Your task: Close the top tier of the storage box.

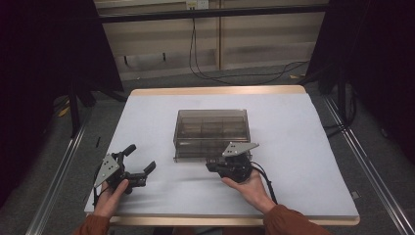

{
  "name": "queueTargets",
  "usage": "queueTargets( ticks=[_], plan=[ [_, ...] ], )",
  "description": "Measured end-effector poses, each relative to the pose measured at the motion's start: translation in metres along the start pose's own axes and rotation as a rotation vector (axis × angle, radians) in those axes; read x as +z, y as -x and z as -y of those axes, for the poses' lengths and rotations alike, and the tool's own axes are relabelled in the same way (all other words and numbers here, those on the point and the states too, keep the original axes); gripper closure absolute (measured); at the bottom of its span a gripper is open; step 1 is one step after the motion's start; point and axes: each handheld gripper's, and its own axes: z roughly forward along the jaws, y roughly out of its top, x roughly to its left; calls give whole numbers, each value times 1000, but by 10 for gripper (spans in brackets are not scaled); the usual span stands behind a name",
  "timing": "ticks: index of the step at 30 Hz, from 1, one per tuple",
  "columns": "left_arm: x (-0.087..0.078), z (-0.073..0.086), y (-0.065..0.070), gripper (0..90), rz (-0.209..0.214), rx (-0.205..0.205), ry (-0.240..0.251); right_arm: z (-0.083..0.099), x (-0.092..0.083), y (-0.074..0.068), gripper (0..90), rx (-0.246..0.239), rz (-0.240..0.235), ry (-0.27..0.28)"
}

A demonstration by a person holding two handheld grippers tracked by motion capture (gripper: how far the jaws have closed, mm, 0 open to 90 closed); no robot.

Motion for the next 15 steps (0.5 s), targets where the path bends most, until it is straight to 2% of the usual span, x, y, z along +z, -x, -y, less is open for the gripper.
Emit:
queueTargets(
  ticks=[15],
  plan=[
    [0,0,0,9,-1,-1,-1,-2,2,5,900,2,2,3]
  ],
)
